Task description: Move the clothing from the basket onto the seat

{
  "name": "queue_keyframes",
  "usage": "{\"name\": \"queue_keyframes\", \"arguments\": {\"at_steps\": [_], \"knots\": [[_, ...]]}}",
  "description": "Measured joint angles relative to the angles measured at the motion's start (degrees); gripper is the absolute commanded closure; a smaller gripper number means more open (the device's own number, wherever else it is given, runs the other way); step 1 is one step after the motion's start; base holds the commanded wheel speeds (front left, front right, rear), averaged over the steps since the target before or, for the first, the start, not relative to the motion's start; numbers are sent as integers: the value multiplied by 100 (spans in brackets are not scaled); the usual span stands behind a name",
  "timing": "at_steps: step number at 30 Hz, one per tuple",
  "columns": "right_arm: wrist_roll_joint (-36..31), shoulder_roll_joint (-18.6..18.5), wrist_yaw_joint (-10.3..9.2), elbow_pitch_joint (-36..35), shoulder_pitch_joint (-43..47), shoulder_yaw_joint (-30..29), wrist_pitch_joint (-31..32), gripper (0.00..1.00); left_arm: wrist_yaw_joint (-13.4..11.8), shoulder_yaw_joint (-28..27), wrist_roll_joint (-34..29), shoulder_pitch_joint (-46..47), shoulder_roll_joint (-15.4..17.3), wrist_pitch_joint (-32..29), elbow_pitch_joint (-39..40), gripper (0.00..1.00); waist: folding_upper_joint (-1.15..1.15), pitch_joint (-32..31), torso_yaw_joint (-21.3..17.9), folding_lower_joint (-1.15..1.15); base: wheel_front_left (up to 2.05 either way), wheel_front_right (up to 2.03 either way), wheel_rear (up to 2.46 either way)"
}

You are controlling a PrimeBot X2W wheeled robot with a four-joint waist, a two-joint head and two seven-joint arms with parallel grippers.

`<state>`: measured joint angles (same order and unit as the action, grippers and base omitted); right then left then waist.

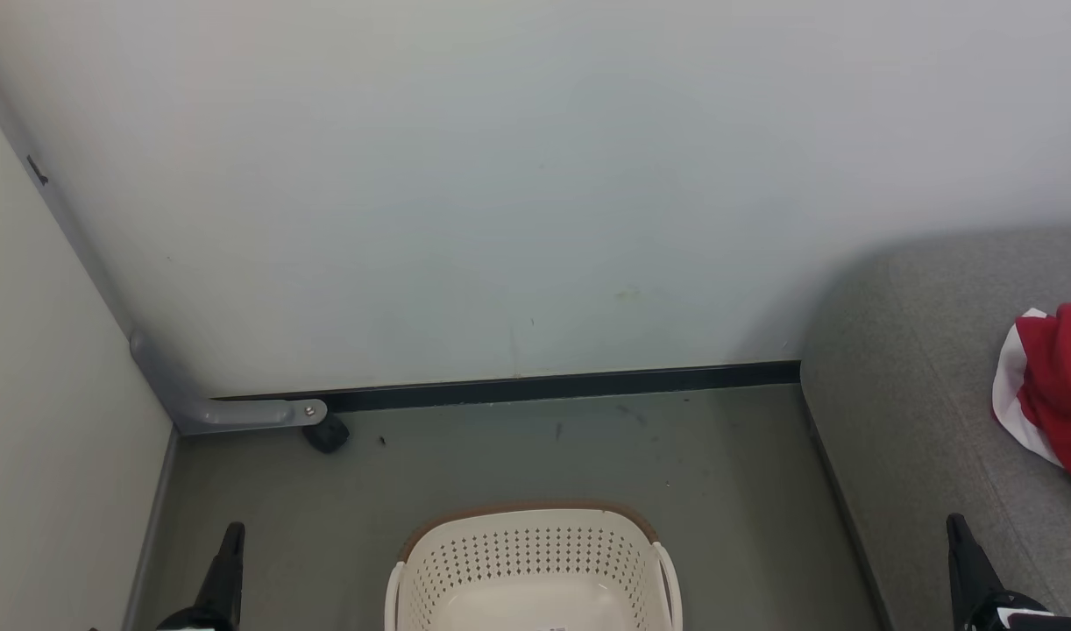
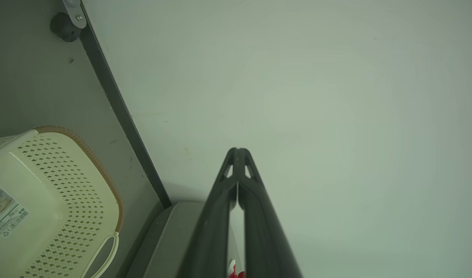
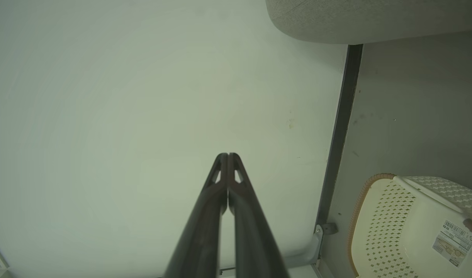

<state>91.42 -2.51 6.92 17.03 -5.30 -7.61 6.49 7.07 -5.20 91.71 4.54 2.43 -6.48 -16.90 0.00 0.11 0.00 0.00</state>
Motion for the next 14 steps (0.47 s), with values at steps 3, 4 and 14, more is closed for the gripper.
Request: {"name": "queue_keyframes", "arguments": {"at_steps": [3,4,14], "knots": [[0,0,0,0,0,0,0,100,0,0,0,0,0,0,0,100,0,0,0,0,0,0,0],[0,0,0,0,0,0,0,100,0,0,0,0,0,0,0,100,0,0,0,0,0,0,0],[0,0,0,-1,0,0,0,100,0,0,0,0,0,0,0,100,0,0,0,0,0,0,0]]}}
